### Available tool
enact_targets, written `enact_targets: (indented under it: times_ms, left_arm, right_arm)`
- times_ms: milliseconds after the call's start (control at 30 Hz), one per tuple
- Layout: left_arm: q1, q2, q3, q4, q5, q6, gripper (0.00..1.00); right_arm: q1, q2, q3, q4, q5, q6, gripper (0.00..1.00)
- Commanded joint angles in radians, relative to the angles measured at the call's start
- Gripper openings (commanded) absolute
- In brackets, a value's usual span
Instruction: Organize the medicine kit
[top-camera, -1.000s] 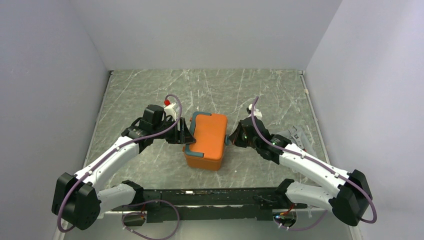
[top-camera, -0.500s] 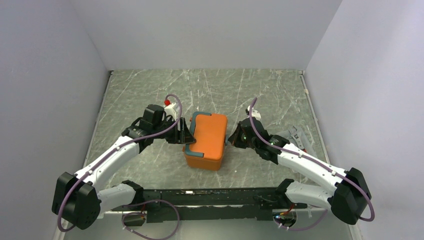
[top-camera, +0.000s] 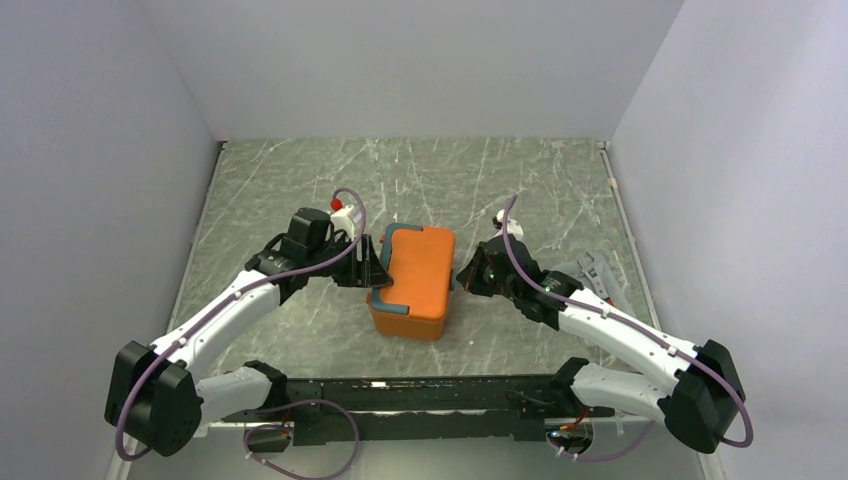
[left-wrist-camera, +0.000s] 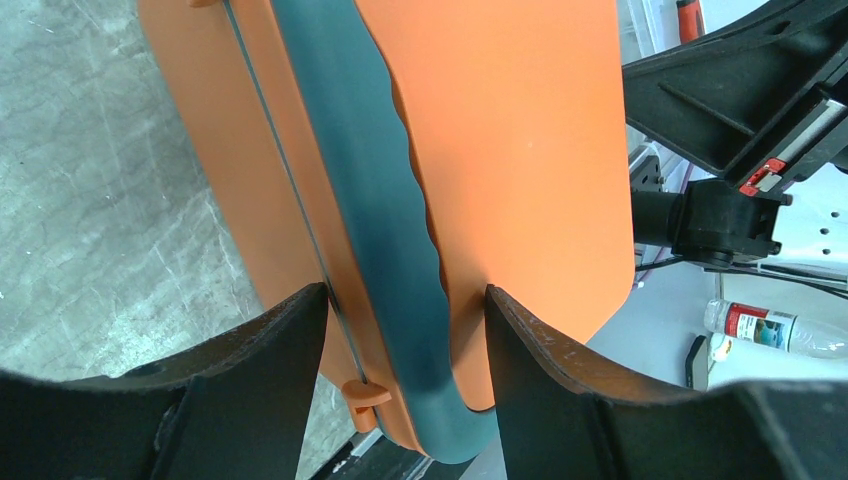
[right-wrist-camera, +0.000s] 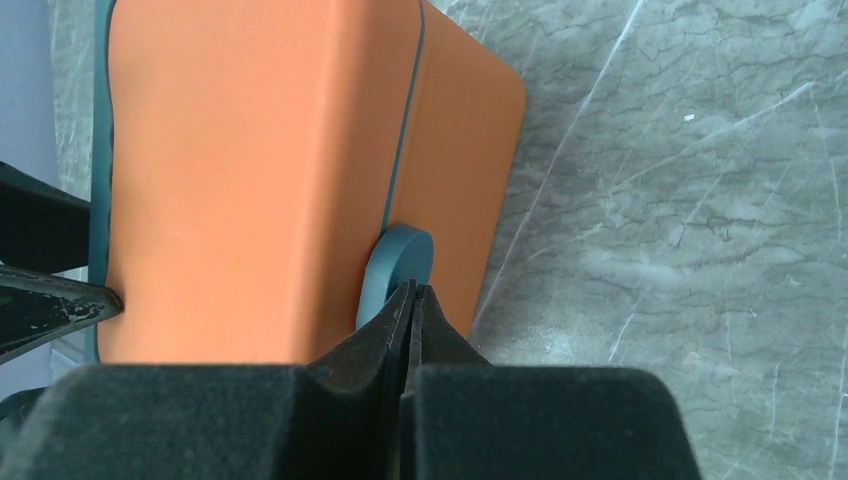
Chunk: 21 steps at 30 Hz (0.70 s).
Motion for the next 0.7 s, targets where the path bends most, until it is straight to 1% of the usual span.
enact_targets:
  times_ms: [0, 667]
  left_arm:
    - [-0.026, 0.033, 0.017, 0.006, -0.003, 0.037, 0.63]
    - [-0.053, 0.053, 0.042, -0.004, -0.007, 0.044, 0.62]
  right_arm:
    - [0.007, -0.032, 0.042, 0.099, -0.051, 0.005, 0.00]
    - [0.008, -0.051, 0.055, 0.129, -0.095, 0.002, 0.00]
